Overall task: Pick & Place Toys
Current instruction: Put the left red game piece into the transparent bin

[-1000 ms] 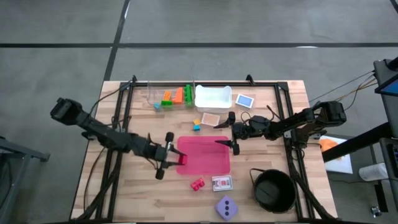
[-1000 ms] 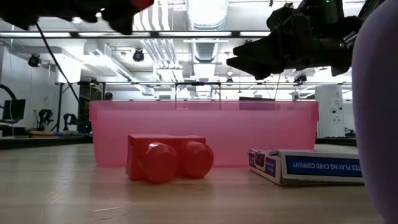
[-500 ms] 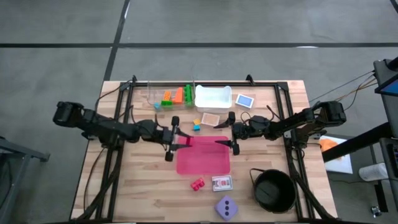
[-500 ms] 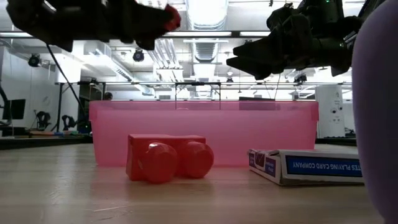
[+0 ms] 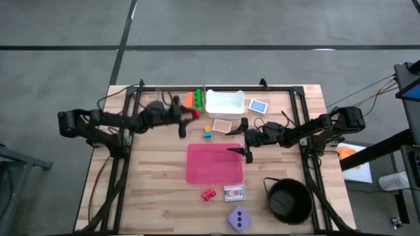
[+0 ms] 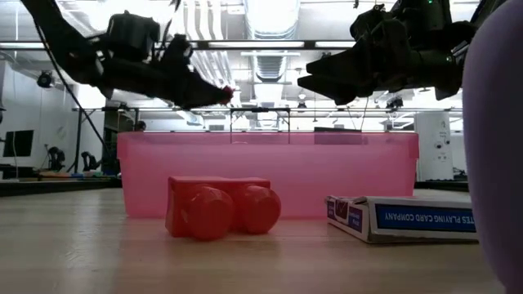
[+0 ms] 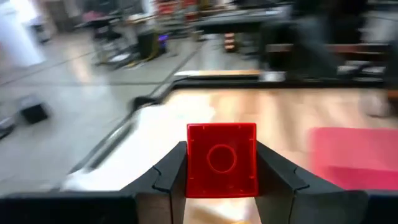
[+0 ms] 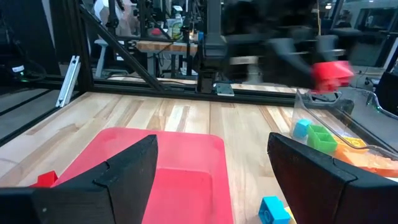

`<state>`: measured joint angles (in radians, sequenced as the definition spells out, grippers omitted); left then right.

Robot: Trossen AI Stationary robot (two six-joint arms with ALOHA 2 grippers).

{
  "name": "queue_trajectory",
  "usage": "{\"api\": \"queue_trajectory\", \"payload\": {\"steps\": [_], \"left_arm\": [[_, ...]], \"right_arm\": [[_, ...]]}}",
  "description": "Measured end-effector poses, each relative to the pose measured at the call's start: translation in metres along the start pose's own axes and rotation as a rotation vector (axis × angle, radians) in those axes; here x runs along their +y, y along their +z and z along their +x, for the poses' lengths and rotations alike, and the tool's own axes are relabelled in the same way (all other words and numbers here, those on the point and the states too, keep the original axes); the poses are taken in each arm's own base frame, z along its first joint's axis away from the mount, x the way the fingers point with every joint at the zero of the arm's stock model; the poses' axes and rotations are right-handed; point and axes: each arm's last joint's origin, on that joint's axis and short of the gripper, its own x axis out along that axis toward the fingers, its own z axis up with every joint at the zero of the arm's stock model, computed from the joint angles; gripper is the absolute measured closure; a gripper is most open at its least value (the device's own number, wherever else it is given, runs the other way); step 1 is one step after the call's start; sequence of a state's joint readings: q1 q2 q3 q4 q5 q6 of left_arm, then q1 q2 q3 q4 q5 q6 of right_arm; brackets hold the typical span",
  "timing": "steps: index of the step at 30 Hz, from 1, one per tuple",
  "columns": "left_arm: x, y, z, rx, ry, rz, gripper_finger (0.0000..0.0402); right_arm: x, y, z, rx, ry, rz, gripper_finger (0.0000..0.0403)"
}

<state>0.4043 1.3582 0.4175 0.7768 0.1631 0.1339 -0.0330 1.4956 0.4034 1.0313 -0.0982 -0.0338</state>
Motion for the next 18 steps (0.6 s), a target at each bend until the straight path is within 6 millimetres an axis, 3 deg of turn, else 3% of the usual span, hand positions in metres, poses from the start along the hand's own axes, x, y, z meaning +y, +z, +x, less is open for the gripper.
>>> {"api": "queue_trajectory", "payload": {"steps": [9,18], "left_arm": [[0.067,-0.019,-0.016,0.077,0.264,-0.107,0.0268],[0.091,-0.045,-0.001,0.187,0.354,-0.193,0.0268]], "right_arm": [[0.0,0.0,0.0,0.0,-0.001,0.0,0.0101],[0.0,0.0,0.0,0.0,-0.001,-0.003,0.0101]]}}
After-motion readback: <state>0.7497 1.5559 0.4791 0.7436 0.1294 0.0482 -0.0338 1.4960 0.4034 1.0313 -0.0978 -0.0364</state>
